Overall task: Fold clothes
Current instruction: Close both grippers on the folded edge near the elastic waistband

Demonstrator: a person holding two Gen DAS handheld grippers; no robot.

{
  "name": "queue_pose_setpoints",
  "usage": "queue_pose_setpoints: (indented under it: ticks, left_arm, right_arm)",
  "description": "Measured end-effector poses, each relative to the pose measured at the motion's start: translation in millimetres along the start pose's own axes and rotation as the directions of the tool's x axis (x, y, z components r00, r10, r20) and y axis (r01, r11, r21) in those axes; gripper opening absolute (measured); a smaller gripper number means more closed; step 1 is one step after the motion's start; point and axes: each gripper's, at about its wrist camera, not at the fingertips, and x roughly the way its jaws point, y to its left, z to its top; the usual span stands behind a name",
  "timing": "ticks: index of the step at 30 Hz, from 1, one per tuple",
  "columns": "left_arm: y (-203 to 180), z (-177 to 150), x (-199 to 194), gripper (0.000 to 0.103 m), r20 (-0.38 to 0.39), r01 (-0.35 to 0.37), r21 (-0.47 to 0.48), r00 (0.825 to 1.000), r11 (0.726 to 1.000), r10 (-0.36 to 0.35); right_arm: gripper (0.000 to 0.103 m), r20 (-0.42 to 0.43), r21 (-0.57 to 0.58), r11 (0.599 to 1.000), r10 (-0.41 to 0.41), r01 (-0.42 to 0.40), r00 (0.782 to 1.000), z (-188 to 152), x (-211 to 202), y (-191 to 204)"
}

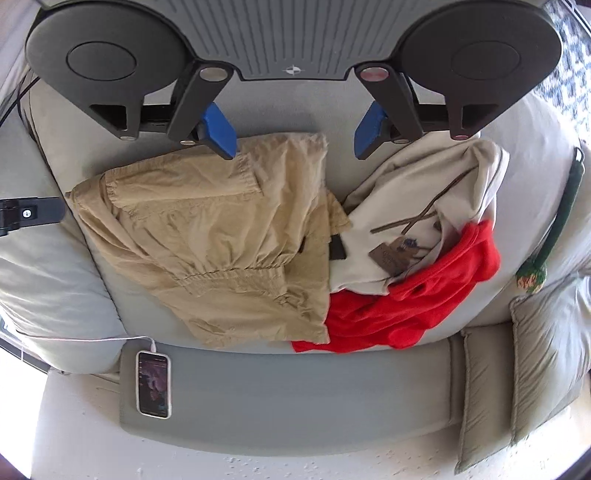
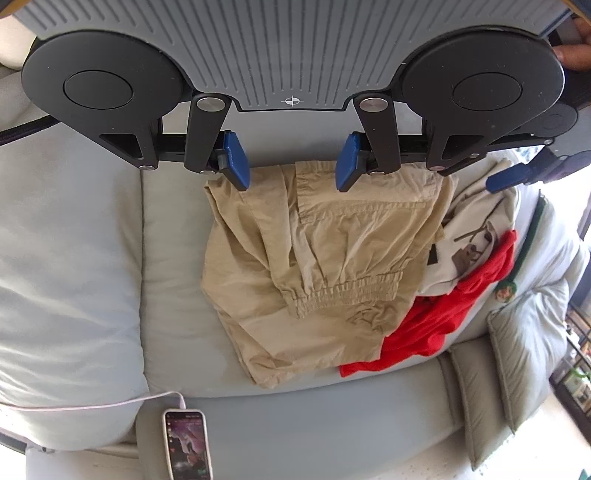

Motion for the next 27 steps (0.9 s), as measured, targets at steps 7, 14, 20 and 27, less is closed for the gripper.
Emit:
queue_pose_setpoints:
  ticks: [7,14,20,27]
  left_arm:
    - [-11,15,7,0.020,0.077,0.118,0.039,0.990,0.992,-0.121]
    - [-57,21,67,0.013,-0.039,0.145,0.232,0.989,0.962,-0.140]
    - [-34,16,53,0.016,-0.078,0.090,0.171,0.994,0.981,-0.077]
    - [-27,27,27,0.037,-0.020,-0.028,0.135,0.999,0.990,0.031]
  right_arm:
    - [0.027,0.037,-0.009,1.000,0.001,-0.001,0.999,6,13,-17]
    - [0.029,0.033,-0.245,0.969,0.032,-0.023,0.999,14,59,25]
    - [0.029,-0.038,-0.285,0.952,-0.124,0.108,0.992,4,85,9]
    - [0.036,-0.020,-0.209,0.977,-0.045,0.040,0.999,18,46,-3]
